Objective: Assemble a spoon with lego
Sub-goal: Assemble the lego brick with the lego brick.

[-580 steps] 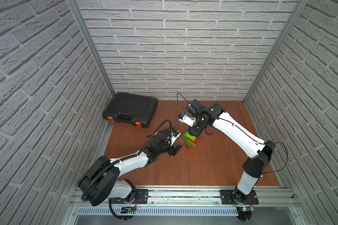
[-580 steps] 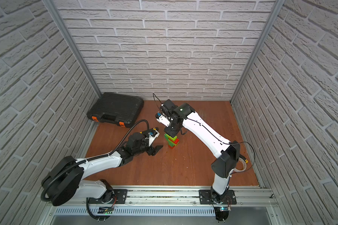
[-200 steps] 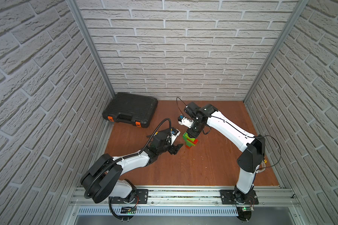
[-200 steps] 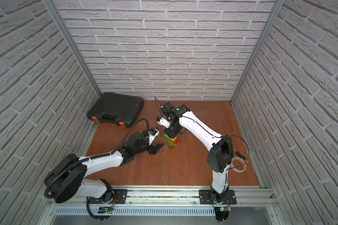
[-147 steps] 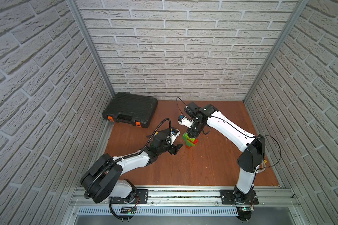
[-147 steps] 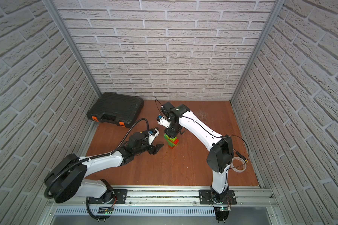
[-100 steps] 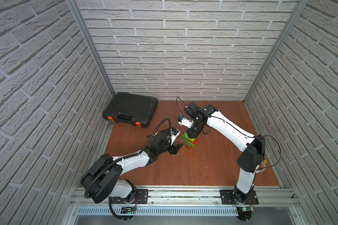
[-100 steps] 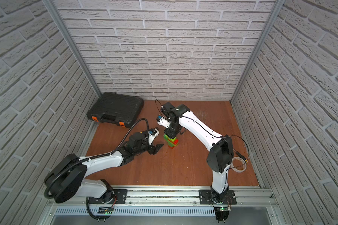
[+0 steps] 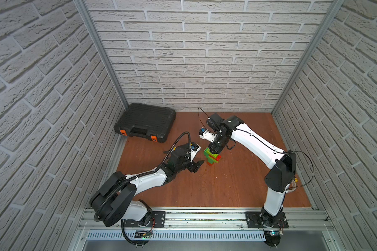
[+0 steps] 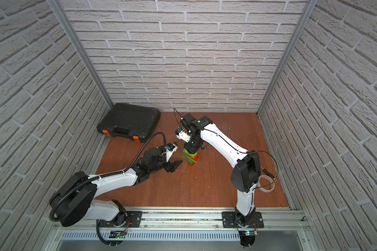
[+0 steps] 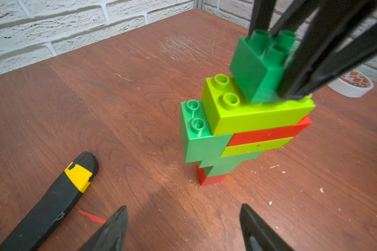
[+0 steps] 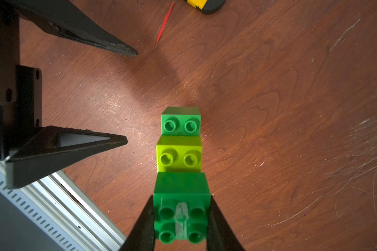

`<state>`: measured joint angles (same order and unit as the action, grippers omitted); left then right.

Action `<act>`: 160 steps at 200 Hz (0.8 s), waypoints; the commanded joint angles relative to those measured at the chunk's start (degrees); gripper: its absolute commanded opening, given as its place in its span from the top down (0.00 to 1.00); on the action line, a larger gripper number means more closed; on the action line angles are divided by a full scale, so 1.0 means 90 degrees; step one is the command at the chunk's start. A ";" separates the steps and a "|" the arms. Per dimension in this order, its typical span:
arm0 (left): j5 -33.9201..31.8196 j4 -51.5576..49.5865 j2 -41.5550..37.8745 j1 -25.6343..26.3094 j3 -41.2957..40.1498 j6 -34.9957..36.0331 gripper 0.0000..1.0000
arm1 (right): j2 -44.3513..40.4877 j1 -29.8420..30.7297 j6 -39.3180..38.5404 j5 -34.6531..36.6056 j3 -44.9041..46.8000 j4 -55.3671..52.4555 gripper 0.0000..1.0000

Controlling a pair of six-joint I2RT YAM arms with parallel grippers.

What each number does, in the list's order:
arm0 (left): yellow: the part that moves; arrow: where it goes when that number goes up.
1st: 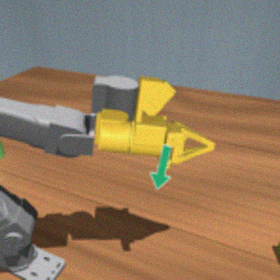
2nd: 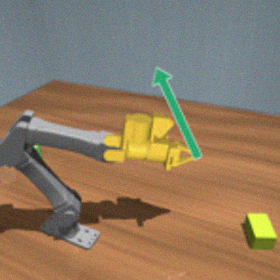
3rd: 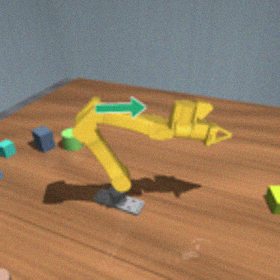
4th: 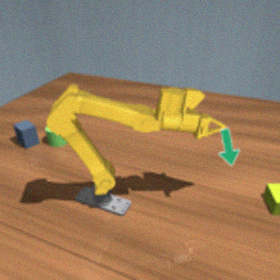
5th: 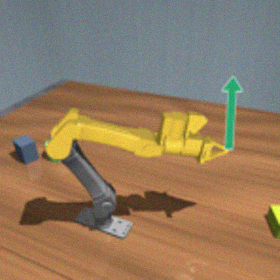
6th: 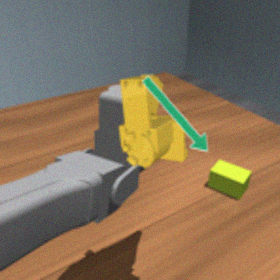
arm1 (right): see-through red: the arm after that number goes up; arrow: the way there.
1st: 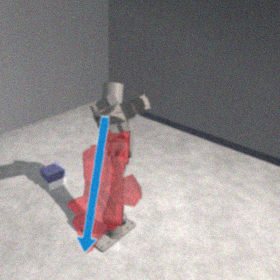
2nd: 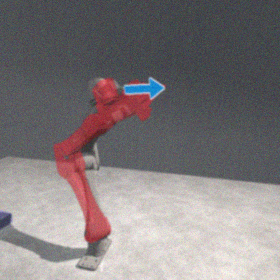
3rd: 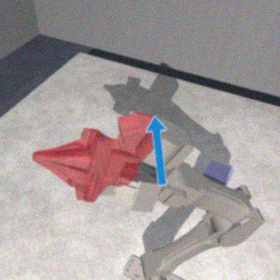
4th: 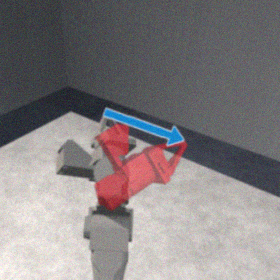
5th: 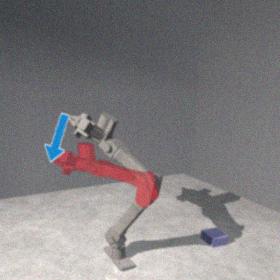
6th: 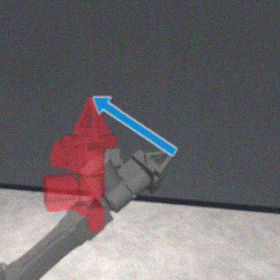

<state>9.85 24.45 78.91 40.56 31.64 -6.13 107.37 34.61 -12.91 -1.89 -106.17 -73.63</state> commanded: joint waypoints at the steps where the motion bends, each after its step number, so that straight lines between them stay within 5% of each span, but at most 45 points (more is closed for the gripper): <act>1: -0.0049 0.0194 0.0010 0.0018 -0.0030 -0.0014 0.20 | -0.0133 -0.0028 -0.0070 -0.0051 0.0108 -0.0091 0.86; 160: -0.0039 0.0179 0.0089 0.0016 0.0020 -0.0039 0.20 | -0.0312 -0.0076 -0.0076 -0.0053 0.0021 -0.0095 0.86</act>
<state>9.85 24.38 79.07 40.53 31.64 -6.20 107.20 34.13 -12.93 -1.37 -106.17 -73.69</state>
